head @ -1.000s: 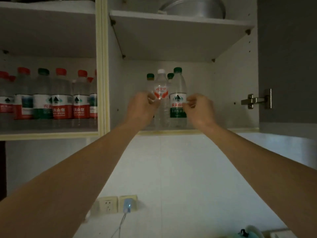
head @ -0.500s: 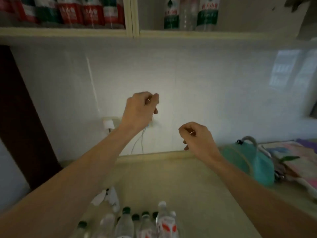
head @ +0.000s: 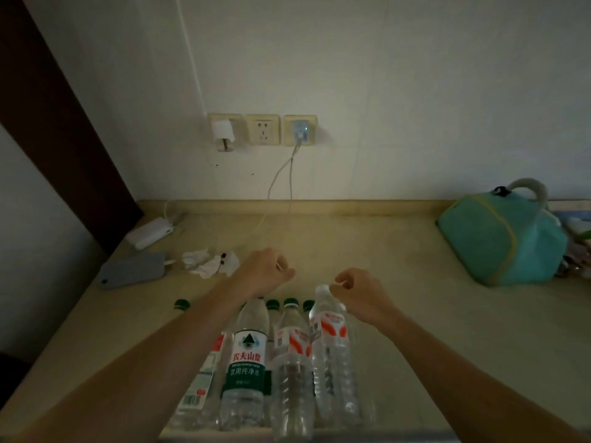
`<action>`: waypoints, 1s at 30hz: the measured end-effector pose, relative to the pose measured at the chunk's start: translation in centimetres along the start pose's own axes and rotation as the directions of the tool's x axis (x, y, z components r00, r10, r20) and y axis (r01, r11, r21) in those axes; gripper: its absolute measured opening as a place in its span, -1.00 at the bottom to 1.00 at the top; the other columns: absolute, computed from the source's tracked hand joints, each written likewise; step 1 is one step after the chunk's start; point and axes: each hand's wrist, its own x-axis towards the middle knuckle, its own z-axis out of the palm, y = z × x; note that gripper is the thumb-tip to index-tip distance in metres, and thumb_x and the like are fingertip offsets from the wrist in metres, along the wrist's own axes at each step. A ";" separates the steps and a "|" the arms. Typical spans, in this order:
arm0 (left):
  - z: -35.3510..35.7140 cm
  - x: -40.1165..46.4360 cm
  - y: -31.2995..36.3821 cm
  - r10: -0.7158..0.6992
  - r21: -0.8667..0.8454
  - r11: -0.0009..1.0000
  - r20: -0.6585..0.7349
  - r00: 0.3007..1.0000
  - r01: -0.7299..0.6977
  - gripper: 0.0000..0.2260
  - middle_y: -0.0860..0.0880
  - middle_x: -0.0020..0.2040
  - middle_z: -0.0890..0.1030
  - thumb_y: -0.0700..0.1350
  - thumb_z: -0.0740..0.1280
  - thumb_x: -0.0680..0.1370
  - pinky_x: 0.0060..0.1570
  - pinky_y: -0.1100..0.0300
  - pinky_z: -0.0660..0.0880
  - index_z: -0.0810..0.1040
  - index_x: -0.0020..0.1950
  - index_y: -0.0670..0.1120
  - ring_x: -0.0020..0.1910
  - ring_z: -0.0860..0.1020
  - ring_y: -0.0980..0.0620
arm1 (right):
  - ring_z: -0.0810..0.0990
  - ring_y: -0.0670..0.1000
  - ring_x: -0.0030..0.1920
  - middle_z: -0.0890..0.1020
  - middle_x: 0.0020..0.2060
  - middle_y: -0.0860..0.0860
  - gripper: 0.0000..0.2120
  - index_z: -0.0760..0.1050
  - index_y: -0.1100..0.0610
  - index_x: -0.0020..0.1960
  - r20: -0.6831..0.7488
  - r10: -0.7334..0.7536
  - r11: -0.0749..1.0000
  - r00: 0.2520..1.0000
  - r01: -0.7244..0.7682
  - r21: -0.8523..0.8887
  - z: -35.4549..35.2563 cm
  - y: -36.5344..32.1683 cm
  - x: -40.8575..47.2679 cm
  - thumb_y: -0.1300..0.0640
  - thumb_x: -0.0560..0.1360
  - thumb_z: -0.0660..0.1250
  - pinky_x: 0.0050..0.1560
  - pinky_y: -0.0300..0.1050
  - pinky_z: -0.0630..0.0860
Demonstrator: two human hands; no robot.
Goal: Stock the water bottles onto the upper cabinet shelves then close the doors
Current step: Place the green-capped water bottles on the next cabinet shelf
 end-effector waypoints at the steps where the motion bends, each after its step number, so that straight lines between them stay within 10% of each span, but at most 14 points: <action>1: 0.9 0.2 -0.5 -0.001 0.017 1.000 0.044 0.999 0.000 -0.68 -0.02 0.15 0.61 0.10 0.36 0.58 -0.11 0.24 0.47 0.58 0.23 -0.07 0.03 0.56 0.06 | 0.61 -0.08 -0.11 0.62 -0.02 -0.05 -0.62 0.55 0.12 0.27 0.028 0.025 1.000 0.999 -0.025 0.005 0.6 0.5 0.4 -0.06 0.55 0.37 -0.12 -0.20 0.53; 5: 4.3 1.5 -1.3 -0.040 0.210 0.978 0.242 0.969 -0.013 -0.61 -0.04 0.20 0.62 0.14 0.34 0.58 0.17 0.05 0.49 0.54 0.31 -0.05 0.11 0.58 -0.02 | 0.60 -0.02 -0.01 0.63 0.14 0.05 -0.53 0.47 0.16 0.36 0.113 0.090 0.995 0.990 -0.094 0.034 2.3 1.9 1.7 -0.09 0.56 0.35 -0.06 -0.18 0.50; 11: 6.1 3.2 -1.2 -0.088 0.412 0.909 0.347 0.934 -0.068 -0.67 -0.05 0.05 0.65 0.13 0.21 0.64 0.16 -0.03 0.26 0.58 0.20 -0.06 0.06 0.56 -0.07 | 0.69 -0.09 -0.31 0.69 -0.30 -0.05 -0.73 0.65 0.10 -0.07 0.178 0.131 0.979 0.975 -0.155 0.130 3.7 2.3 3.5 -0.10 0.55 0.35 -0.29 -0.20 0.58; 17: 5.8 3.6 -1.0 -0.124 0.326 0.945 0.388 0.913 -0.010 -0.68 -0.07 0.15 0.65 0.07 0.26 0.64 0.27 -0.05 0.41 0.58 0.27 -0.10 0.12 0.59 -0.07 | 0.71 -0.05 -0.37 0.72 -0.33 0.03 -0.68 0.66 0.18 -0.11 0.266 0.201 0.935 0.943 -0.266 0.237 3.8 2.4 4.6 -0.07 0.58 0.34 -0.41 -0.28 0.53; 30: -3.1 3.8 1.1 0.140 -0.210 0.976 0.401 0.905 -0.057 -0.80 0.03 0.07 0.67 -0.08 0.40 0.59 -0.02 0.11 0.66 0.62 0.20 -0.03 -0.02 0.68 0.12 | 0.69 0.31 0.00 0.71 -0.08 0.30 -0.67 0.65 0.36 -0.02 0.181 0.190 0.811 0.965 -0.258 0.525 -1.3 -0.6 5.0 0.06 0.58 0.39 0.19 0.24 0.58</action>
